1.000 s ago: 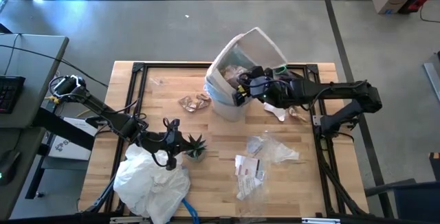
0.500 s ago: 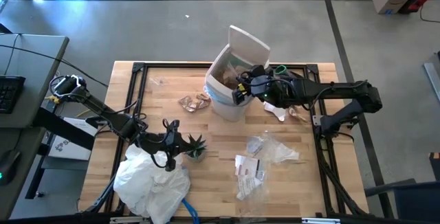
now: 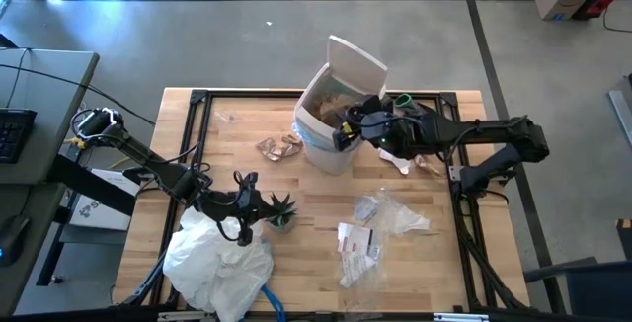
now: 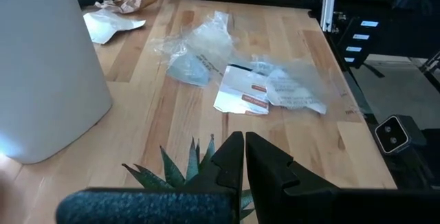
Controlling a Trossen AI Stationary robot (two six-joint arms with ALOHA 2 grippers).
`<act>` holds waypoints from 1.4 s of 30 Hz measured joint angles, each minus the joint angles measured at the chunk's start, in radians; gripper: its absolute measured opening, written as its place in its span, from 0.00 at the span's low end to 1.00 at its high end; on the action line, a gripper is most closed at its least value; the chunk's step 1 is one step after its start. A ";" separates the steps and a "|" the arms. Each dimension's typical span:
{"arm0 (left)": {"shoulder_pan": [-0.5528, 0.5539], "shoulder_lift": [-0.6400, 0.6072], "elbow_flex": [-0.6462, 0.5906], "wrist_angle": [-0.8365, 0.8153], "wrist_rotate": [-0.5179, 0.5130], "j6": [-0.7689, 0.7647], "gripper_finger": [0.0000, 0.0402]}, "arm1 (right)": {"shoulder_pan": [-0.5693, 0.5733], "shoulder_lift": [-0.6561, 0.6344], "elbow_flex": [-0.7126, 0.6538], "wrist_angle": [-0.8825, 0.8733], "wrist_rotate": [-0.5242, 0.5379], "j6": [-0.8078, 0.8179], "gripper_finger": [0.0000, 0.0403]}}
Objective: Place trash/remove bag and relplace
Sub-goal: Put the brown napkin into the trash bin
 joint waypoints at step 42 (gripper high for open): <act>0.605 0.019 0.000 -0.406 0.165 -0.095 0.20 | 0.583 -0.001 -0.476 0.587 -0.058 0.276 0.22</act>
